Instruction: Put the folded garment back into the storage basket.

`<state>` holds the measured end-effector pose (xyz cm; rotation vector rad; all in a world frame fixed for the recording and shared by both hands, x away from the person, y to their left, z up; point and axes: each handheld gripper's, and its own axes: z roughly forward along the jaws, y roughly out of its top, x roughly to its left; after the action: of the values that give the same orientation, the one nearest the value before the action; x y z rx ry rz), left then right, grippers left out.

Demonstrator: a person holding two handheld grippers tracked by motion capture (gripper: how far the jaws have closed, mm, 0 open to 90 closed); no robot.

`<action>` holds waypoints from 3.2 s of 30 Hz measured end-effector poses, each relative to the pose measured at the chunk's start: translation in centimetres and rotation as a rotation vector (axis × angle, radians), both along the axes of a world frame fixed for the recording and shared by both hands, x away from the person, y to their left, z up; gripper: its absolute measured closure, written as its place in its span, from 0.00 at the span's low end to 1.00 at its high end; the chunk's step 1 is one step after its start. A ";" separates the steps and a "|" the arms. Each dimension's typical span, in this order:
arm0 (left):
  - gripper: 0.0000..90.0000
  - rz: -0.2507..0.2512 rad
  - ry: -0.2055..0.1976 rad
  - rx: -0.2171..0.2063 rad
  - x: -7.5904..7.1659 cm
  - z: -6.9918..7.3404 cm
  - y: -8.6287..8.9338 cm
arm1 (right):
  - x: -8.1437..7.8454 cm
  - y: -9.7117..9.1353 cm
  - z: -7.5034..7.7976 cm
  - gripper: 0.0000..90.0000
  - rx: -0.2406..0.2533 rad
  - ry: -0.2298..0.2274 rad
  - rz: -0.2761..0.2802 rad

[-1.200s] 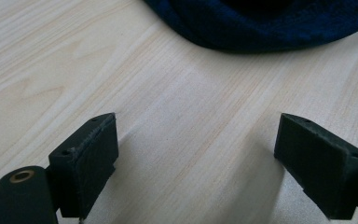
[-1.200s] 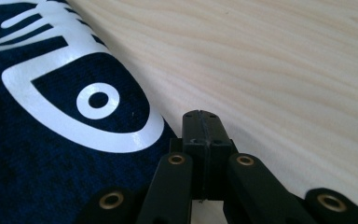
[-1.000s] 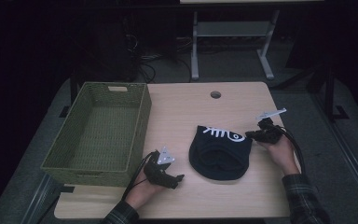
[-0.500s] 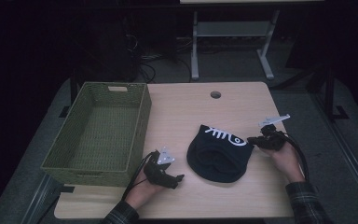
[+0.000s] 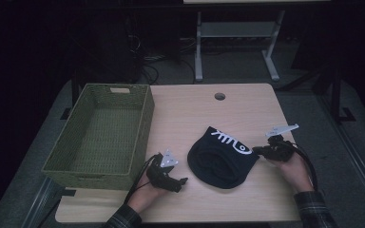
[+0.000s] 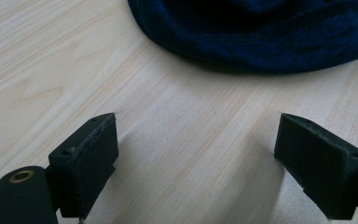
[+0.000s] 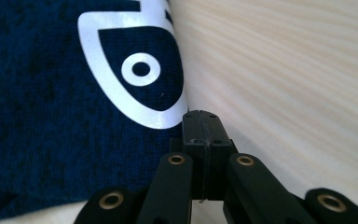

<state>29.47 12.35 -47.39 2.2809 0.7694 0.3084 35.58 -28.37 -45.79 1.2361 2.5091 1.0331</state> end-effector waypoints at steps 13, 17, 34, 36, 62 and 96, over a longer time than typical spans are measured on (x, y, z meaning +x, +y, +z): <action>0.14 0.000 0.000 0.000 0.0 0.0 0.0 | -3.3 0.2 -0.1 1.00 0.015 0.000 0.036; 0.14 0.000 -0.001 -0.001 0.0 0.0 0.0 | -4.1 0.5 0.0 1.00 0.015 0.000 0.047; 0.14 0.001 -0.003 -0.003 0.0 0.0 0.0 | -7.6 1.9 -0.4 1.00 0.033 -0.006 0.086; 0.14 0.000 -0.003 -0.003 0.0 0.0 0.0 | -7.9 1.9 -0.3 1.00 0.042 -0.004 0.076; 0.14 0.015 0.019 0.007 0.0 0.2 -0.2 | -6.3 -1.9 -2.1 0.24 -0.059 -0.152 -0.220; 0.15 -0.246 0.070 0.136 3.5 4.9 -6.2 | -6.1 -2.3 -2.5 0.15 -0.050 -0.151 -0.243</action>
<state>33.01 6.11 -42.46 2.4947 0.5076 0.1718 29.50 -30.71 -48.25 1.3530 2.1946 0.9595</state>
